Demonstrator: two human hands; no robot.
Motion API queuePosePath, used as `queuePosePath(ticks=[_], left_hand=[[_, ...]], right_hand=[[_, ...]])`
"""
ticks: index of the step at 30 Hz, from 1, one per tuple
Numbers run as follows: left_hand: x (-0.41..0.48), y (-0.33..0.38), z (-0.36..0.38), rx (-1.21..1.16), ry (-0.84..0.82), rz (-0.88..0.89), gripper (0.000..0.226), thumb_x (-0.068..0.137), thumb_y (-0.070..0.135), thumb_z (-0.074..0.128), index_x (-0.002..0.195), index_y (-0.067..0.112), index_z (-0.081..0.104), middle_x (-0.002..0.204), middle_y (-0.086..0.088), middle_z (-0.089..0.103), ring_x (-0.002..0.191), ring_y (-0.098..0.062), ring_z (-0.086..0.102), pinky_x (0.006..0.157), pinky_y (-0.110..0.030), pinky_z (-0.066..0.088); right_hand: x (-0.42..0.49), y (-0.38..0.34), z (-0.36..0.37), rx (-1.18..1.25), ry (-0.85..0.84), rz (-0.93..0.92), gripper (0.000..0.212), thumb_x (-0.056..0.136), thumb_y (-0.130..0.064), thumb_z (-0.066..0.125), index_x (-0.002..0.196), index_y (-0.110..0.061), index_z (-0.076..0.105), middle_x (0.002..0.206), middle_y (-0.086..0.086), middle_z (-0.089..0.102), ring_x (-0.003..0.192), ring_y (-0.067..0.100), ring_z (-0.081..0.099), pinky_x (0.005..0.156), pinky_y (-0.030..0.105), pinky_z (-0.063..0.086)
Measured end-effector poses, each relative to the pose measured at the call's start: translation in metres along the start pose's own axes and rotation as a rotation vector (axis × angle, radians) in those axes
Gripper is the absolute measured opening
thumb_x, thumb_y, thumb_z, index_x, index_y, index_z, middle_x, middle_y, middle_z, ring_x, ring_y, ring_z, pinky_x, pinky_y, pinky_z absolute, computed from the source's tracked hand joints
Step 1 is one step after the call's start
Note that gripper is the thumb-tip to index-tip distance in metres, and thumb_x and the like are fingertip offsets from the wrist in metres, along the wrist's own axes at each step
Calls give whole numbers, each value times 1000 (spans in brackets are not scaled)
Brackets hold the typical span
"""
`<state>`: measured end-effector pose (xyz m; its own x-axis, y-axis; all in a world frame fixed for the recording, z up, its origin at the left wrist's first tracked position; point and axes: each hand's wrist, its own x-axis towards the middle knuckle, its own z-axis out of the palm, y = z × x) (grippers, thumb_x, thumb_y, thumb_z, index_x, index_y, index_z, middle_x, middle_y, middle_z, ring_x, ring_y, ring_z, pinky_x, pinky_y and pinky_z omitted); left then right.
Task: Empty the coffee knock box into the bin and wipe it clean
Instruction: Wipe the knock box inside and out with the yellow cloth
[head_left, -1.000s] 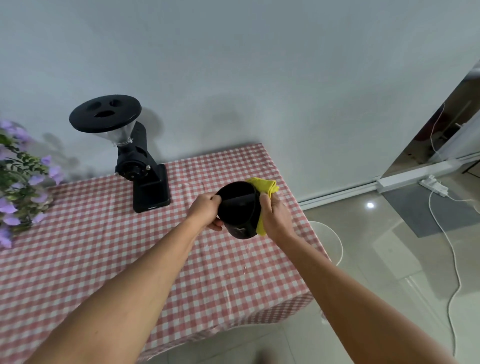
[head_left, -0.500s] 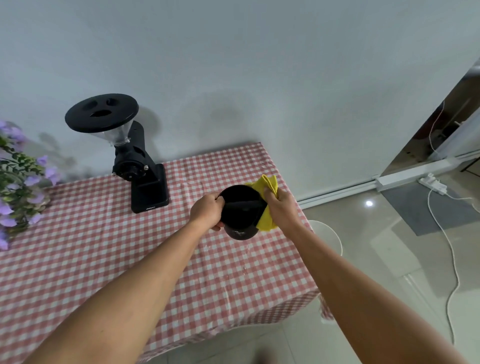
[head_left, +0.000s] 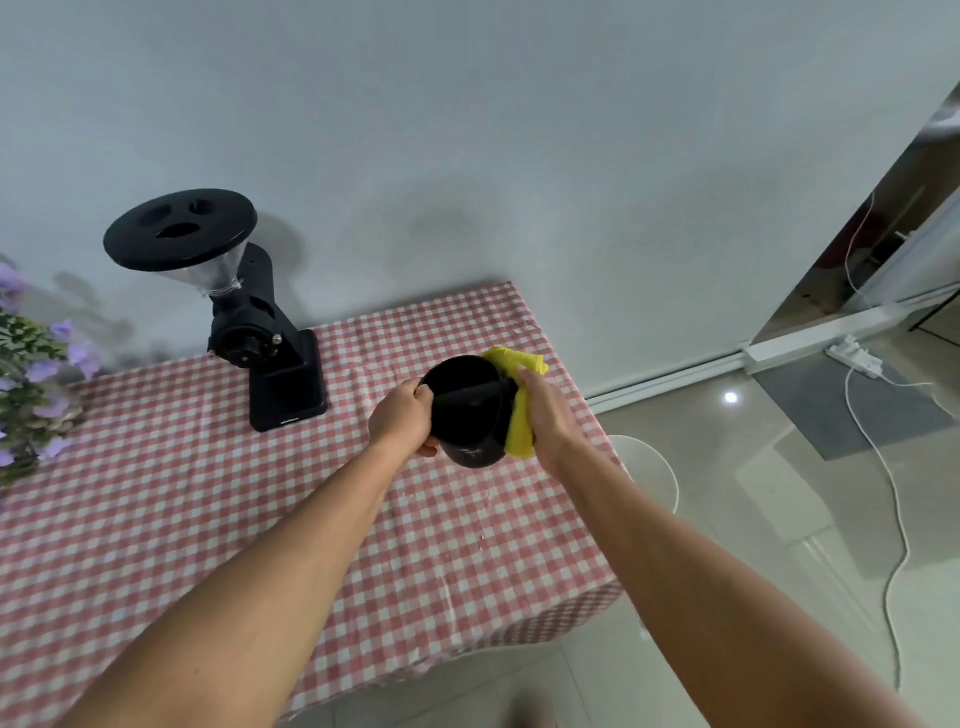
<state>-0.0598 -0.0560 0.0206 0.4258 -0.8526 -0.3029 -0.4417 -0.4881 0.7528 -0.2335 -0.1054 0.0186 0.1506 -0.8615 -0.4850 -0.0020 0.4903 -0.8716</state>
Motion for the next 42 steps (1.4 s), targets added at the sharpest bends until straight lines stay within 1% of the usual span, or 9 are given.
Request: queuePosePath(ticks=[4, 10, 16, 20, 25, 30, 35, 39, 42], left_hand=[[2, 1, 1, 5, -30, -23, 31, 107, 28, 32, 108, 21, 62, 79, -9, 74, 65, -28, 75, 70, -48, 65], [4, -5, -3, -115, -51, -117, 28, 106, 25, 32, 112, 23, 60, 83, -13, 73, 63, -27, 73, 66, -46, 65], [2, 0, -10, -295, -185, -216, 31, 101, 10, 37, 102, 4, 67, 74, -11, 60, 39, -13, 53, 54, -40, 62], [-3, 7, -15, -280, -273, -261, 28, 96, 4, 40, 88, 5, 66, 67, -7, 52, 41, -13, 48, 57, -39, 63], [-4, 4, -10, -285, -99, -164, 30, 106, 21, 36, 111, 10, 63, 83, -12, 67, 53, -20, 64, 58, -42, 64], [-11, 1, -2, 2, 165, 112, 34, 108, 32, 35, 103, 21, 66, 80, -6, 72, 61, -24, 73, 58, -38, 62], [-14, 6, 2, 174, 255, 200, 33, 108, 29, 36, 85, 21, 59, 64, 6, 56, 56, -10, 55, 49, -24, 35], [-10, 1, -1, 125, 194, 135, 36, 107, 28, 34, 89, 18, 63, 73, -4, 68, 65, -24, 68, 62, -40, 57], [-10, 0, -2, 71, 161, 112, 31, 108, 31, 34, 96, 24, 62, 81, -5, 72, 71, -27, 72, 72, -47, 62]], right_hand=[[-6, 9, 5, 75, 29, -14, 31, 90, -50, 52, 104, -25, 65, 104, 6, 69, 98, 24, 65, 85, 42, 56], [-8, 13, -4, -147, -36, -278, 28, 101, -41, 47, 107, -23, 68, 95, 0, 69, 91, 19, 65, 83, 35, 52], [-14, 14, -9, -310, -32, -486, 27, 102, -40, 47, 124, -37, 62, 108, -1, 70, 102, 15, 64, 86, 32, 51], [-16, 11, -10, -332, -73, -553, 28, 100, -40, 47, 110, -63, 58, 108, -5, 70, 105, 15, 64, 91, 38, 50], [-9, 4, -10, -240, -48, -446, 31, 102, -34, 51, 131, -30, 62, 116, 0, 70, 112, 21, 63, 99, 40, 48], [-7, -11, -4, -271, 123, -319, 21, 99, -31, 50, 83, -32, 63, 80, -7, 64, 75, 14, 59, 62, 29, 41], [-8, -13, -6, -248, 115, -91, 23, 94, -31, 54, 79, -15, 59, 70, 2, 57, 59, 15, 53, 53, 26, 44], [-5, -12, -11, -1, -68, 40, 41, 92, -50, 44, 91, -13, 61, 86, 9, 61, 79, 23, 59, 78, 39, 53], [1, -10, -16, 83, -138, 65, 37, 98, -45, 46, 100, -13, 64, 99, 7, 63, 94, 24, 60, 86, 42, 54]])
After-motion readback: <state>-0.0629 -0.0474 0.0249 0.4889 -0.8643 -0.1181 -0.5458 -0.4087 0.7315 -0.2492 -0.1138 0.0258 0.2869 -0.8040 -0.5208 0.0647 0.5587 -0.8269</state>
